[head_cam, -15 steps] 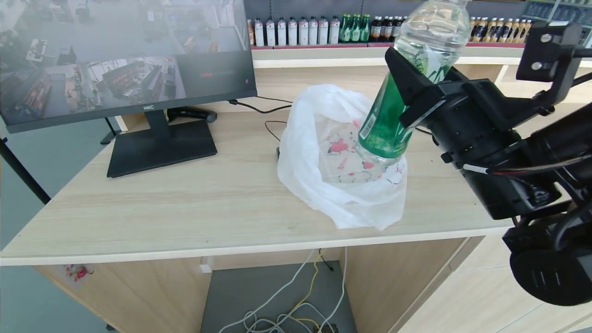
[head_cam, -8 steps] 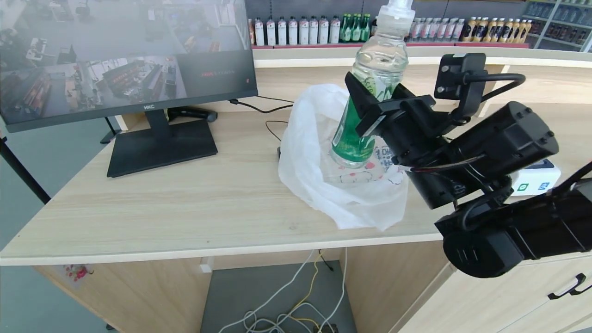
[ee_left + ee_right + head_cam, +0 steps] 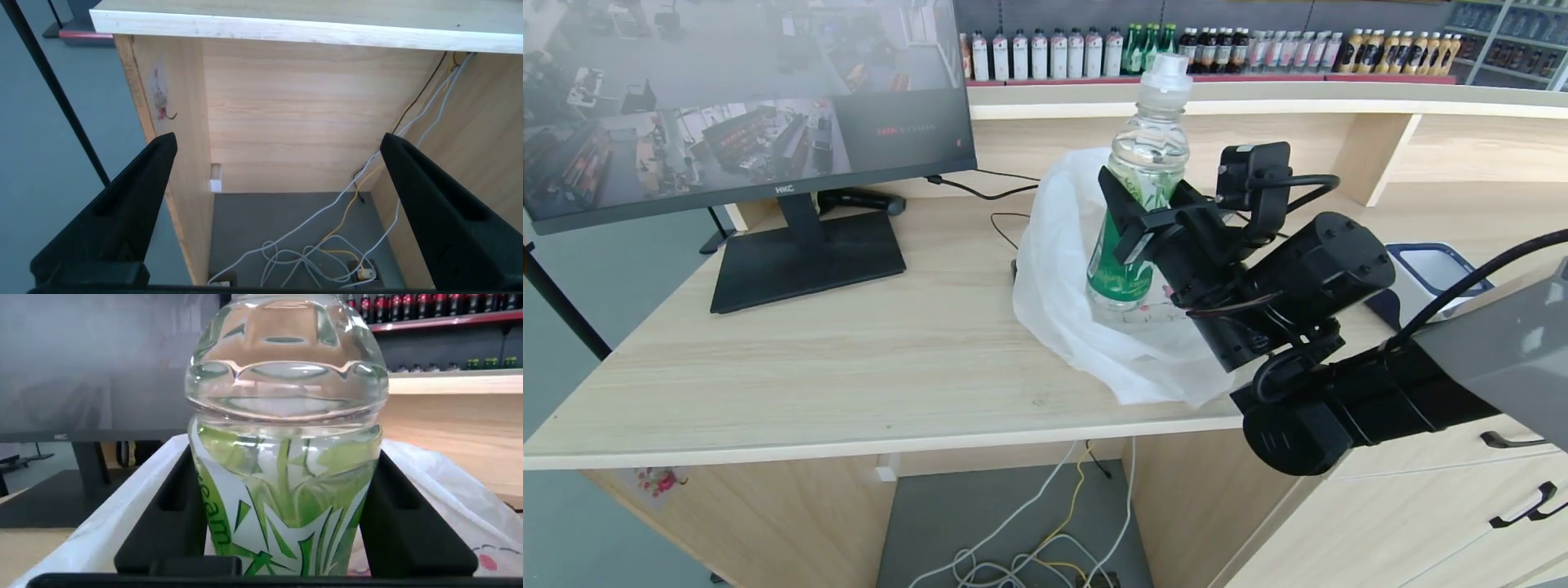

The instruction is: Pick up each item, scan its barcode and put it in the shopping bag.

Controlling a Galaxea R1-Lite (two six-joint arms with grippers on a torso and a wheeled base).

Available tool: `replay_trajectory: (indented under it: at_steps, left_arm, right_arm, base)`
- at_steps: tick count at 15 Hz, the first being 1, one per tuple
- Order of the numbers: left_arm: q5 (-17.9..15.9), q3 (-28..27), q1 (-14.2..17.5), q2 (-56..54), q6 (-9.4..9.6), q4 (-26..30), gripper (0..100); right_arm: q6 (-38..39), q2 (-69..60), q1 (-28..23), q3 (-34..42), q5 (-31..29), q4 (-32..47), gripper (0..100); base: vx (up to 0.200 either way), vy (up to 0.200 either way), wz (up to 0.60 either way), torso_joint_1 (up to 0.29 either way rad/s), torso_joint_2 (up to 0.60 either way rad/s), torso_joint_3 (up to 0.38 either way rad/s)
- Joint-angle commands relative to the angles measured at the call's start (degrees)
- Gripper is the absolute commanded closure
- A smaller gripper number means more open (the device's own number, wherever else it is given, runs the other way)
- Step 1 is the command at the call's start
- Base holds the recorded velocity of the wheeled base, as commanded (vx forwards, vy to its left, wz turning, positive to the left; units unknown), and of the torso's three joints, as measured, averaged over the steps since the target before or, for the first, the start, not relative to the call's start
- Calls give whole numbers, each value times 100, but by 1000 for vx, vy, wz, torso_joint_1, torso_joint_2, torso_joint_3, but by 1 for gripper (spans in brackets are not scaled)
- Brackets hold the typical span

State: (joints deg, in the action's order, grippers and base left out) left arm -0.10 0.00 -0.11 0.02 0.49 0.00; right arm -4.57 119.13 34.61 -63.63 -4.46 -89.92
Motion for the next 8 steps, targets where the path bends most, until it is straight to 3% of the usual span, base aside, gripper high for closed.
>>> replay_trajectory:
  at_steps: [1, 8]
  left_arm:
    - [1, 0, 2, -2, 4, 0, 0]
    - [1, 0, 2, -2, 4, 0, 0]
  right_arm:
    - [0, 172, 11, -26, 16, -8, 100]
    - [35, 410, 11, -9, 16, -8, 100]
  base:
    - [0, 0, 0, 0, 0, 0]
    - [0, 0, 0, 0, 0, 0]
